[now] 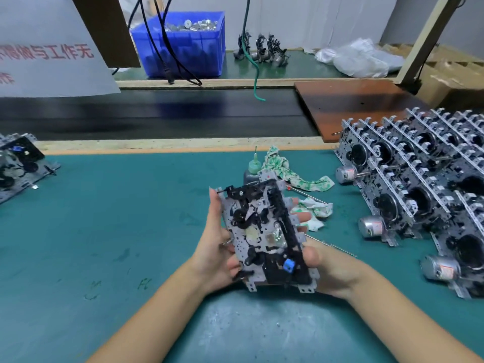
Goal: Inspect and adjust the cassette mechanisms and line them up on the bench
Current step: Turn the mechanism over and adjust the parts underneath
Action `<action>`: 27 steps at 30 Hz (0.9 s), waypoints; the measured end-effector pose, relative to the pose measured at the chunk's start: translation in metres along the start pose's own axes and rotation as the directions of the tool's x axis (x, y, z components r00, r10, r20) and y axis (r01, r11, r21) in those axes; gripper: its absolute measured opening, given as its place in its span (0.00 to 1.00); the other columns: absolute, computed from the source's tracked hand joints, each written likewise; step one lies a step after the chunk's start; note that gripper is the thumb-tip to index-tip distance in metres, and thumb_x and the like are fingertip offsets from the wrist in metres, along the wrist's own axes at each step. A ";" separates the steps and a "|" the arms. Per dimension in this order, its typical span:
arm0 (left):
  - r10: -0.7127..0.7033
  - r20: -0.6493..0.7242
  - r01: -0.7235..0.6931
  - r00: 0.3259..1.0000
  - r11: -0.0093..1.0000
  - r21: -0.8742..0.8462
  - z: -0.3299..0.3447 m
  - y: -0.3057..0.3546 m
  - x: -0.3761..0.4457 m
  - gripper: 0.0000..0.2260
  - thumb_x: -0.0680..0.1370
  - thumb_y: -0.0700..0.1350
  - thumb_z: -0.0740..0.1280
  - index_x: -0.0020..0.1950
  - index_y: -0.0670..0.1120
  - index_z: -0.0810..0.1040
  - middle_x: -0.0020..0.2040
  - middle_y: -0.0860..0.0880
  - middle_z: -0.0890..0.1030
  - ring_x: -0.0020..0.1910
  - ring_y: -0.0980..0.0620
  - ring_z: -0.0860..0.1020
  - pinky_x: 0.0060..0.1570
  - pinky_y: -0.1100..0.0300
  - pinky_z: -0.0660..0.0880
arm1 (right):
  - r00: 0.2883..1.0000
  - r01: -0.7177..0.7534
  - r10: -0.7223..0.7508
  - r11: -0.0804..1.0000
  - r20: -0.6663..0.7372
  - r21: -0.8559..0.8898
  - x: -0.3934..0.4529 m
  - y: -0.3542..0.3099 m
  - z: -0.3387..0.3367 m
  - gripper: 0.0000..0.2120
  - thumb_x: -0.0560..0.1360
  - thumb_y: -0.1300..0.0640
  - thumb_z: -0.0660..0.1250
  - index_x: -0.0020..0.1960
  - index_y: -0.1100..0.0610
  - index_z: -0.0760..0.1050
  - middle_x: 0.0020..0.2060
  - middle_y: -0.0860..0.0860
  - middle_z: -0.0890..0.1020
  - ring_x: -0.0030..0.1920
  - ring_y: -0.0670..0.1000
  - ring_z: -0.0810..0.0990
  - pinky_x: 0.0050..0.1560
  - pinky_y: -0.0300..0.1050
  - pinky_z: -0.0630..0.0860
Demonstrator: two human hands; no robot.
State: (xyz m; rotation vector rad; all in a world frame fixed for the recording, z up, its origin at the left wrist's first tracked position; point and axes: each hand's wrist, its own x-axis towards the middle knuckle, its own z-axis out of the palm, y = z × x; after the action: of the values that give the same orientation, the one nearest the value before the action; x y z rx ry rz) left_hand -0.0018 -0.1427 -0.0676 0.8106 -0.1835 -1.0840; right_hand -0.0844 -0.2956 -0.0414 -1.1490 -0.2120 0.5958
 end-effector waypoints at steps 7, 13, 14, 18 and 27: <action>0.029 0.294 0.022 0.955 0.985 -0.170 -0.004 0.005 -0.006 0.45 0.70 0.70 0.64 0.74 0.38 0.62 0.72 0.36 0.66 0.72 0.39 0.63 0.73 0.41 0.52 | 0.948 -0.012 -0.101 0.935 -0.301 -0.354 -0.004 0.006 -0.011 0.08 0.65 0.56 0.73 0.44 0.53 0.85 0.42 0.44 0.84 0.44 0.41 0.80 0.50 0.36 0.76; 0.009 0.216 0.039 0.976 0.976 -0.216 -0.018 0.002 0.000 0.41 0.73 0.70 0.60 0.72 0.38 0.67 0.71 0.36 0.68 0.70 0.39 0.67 0.71 0.42 0.60 | 0.703 -0.112 -0.348 0.807 -0.621 -0.579 -0.007 0.002 -0.028 0.12 0.70 0.44 0.70 0.38 0.52 0.84 0.36 0.48 0.85 0.37 0.43 0.81 0.44 0.41 0.78; 0.003 0.175 0.036 0.985 0.975 -0.218 -0.022 0.003 0.002 0.41 0.72 0.70 0.61 0.71 0.38 0.69 0.70 0.36 0.70 0.69 0.38 0.69 0.68 0.42 0.65 | 0.594 -0.256 -0.471 0.659 -0.653 -0.708 -0.009 0.004 -0.032 0.13 0.71 0.43 0.68 0.36 0.51 0.83 0.32 0.45 0.83 0.34 0.44 0.79 0.40 0.41 0.77; -0.059 -0.012 0.055 0.998 0.981 -0.186 -0.033 0.004 0.007 0.39 0.71 0.71 0.57 0.64 0.39 0.77 0.64 0.36 0.75 0.62 0.37 0.76 0.59 0.43 0.75 | 0.626 -0.603 -0.575 0.070 -0.526 -0.795 -0.007 0.011 -0.035 0.08 0.70 0.44 0.67 0.40 0.48 0.73 0.34 0.41 0.72 0.40 0.43 0.71 0.34 0.41 0.64; -0.079 -0.089 0.067 0.993 0.990 -0.127 -0.020 0.003 0.010 0.38 0.72 0.69 0.56 0.64 0.38 0.76 0.65 0.34 0.75 0.62 0.37 0.76 0.62 0.43 0.72 | 0.551 -0.352 -0.412 0.674 -0.726 -0.650 -0.010 0.005 -0.051 0.08 0.79 0.52 0.62 0.42 0.53 0.69 0.28 0.48 0.78 0.27 0.46 0.72 0.30 0.39 0.68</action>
State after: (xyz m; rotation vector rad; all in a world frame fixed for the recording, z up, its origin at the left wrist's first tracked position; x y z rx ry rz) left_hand 0.0152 -0.1404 -0.0825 0.7590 -0.0072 -1.1127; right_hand -0.0714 -0.3396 -0.0657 -2.1378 0.4342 -0.2246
